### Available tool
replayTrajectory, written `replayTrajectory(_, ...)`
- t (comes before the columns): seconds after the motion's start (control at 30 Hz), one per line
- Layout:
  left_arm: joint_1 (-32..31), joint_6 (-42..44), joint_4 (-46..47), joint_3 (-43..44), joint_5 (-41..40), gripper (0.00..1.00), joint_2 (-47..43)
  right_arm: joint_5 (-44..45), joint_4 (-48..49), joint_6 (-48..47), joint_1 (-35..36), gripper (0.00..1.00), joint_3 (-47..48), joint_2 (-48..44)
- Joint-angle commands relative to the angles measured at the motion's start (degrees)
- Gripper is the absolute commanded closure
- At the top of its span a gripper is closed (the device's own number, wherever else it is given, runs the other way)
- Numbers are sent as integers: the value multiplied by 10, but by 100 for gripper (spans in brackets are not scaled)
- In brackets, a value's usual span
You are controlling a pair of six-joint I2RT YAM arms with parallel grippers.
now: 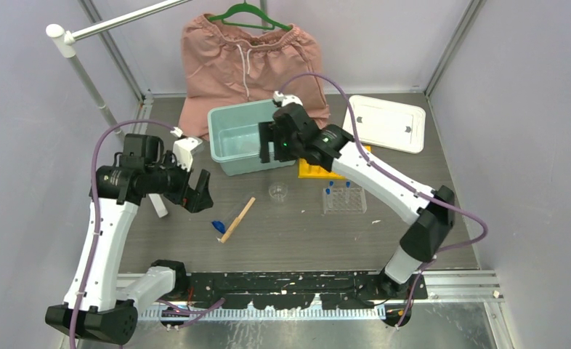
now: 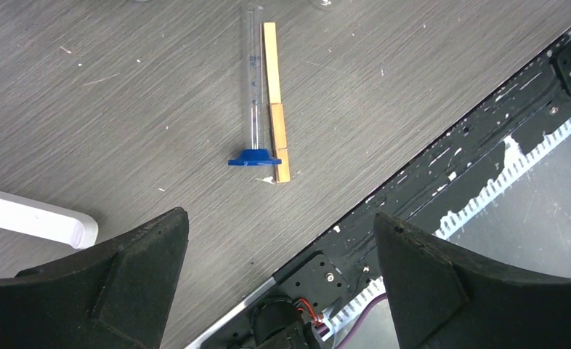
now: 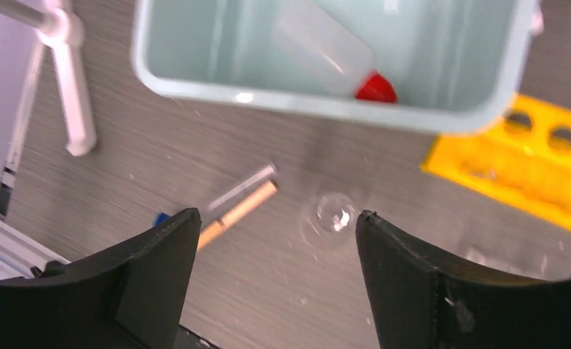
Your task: Organize the chemistry lab equipment
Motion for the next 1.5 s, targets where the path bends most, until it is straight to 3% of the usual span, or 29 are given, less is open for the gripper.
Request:
replayTrajectory(0.0, 2, 26, 33, -17, 1, 1, -14, 17, 29, 4, -12, 23, -111, -60)
replayTrajectory(0.13, 2, 33, 32, -29, -2, 1, -12, 23, 19, 15, -13, 35, -182, -74)
replayTrajectory(0.3, 2, 43, 56, -74, 2, 6, -19, 8, 53, 37, -11, 40, -240, -63)
replayTrajectory(0.5, 2, 29, 68, -89, -22, 10, 1, 44, 72, 33, 42, 42, -208, -32)
replayTrajectory(0.63, 2, 58, 96, -115, -16, 16, 3, 63, 44, 40, 42, 43, -179, -8)
replayTrajectory(0.93, -16, 129, 143, -174, -38, 25, 69, 104, 54, 61, 36, 49, -215, -27)
replayTrajectory(1.17, -91, 121, 196, -185, -63, 26, 120, 93, 75, 82, 16, 53, -255, -52)
replayTrajectory(1.37, -121, 134, 237, -166, -98, 39, 202, 87, 92, 107, 16, 59, -301, -120)
replayTrajectory(1.47, -133, 136, 250, -161, -106, 41, 234, 79, 93, 113, 18, 59, -311, -154)
